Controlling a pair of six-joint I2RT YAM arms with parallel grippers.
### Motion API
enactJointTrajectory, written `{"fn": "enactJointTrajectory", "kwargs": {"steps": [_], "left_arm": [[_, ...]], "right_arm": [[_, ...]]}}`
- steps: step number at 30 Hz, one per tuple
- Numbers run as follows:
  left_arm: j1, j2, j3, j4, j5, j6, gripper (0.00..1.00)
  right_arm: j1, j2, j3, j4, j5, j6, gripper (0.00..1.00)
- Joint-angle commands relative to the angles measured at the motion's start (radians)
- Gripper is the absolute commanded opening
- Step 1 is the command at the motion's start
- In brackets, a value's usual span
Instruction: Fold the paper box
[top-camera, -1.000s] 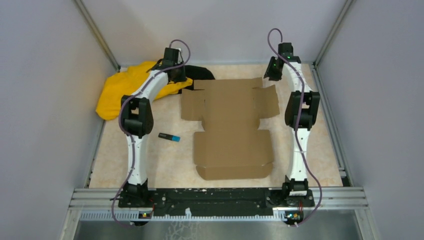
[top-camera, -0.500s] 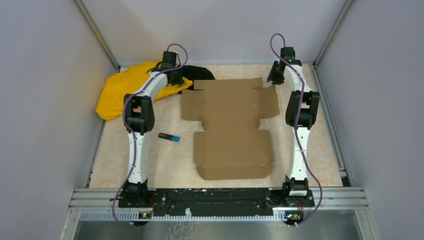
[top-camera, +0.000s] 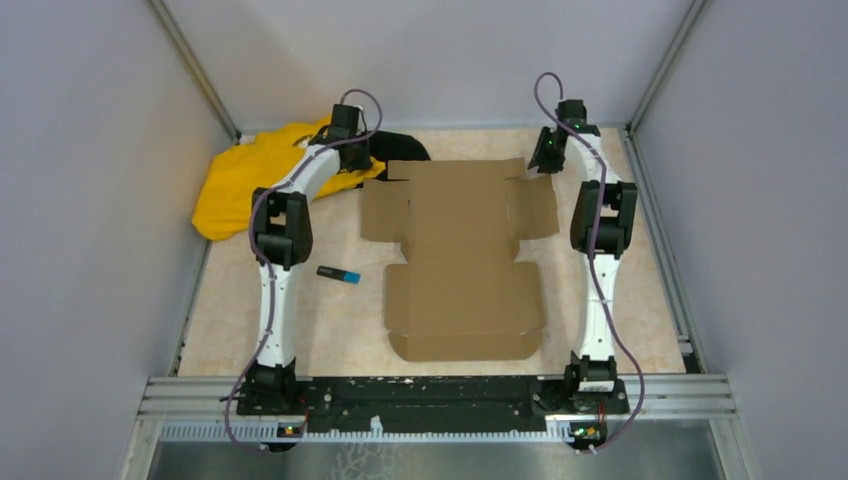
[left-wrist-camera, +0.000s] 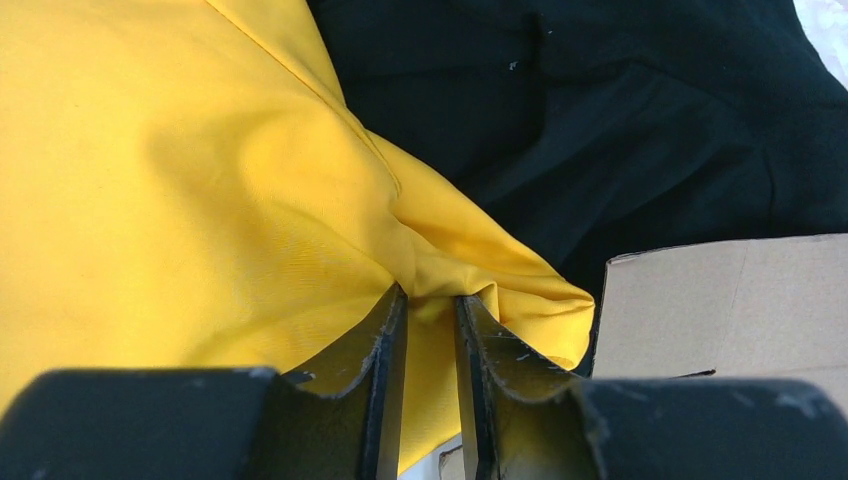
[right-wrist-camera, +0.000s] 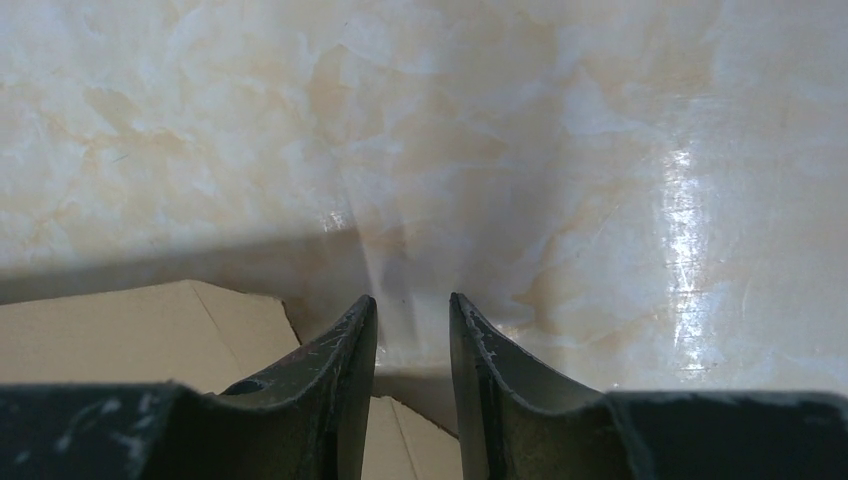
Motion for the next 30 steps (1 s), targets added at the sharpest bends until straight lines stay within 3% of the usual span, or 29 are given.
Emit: {"fn": "enactJointTrajectory", "kwargs": {"steps": [1, 30], "left_arm": [[-0.022, 0.034, 0.005, 0.010, 0.014, 0.008, 0.30], [-0.043, 0.044, -0.038, 0.039, 0.036, 0.010, 0.30]], "right_arm": [[0.019, -0.031, -0.012, 0.054, -0.036, -0.039, 0.33], [0.156, -0.138, -0.077, 0.081, 0.026, -0.098, 0.35]]}}
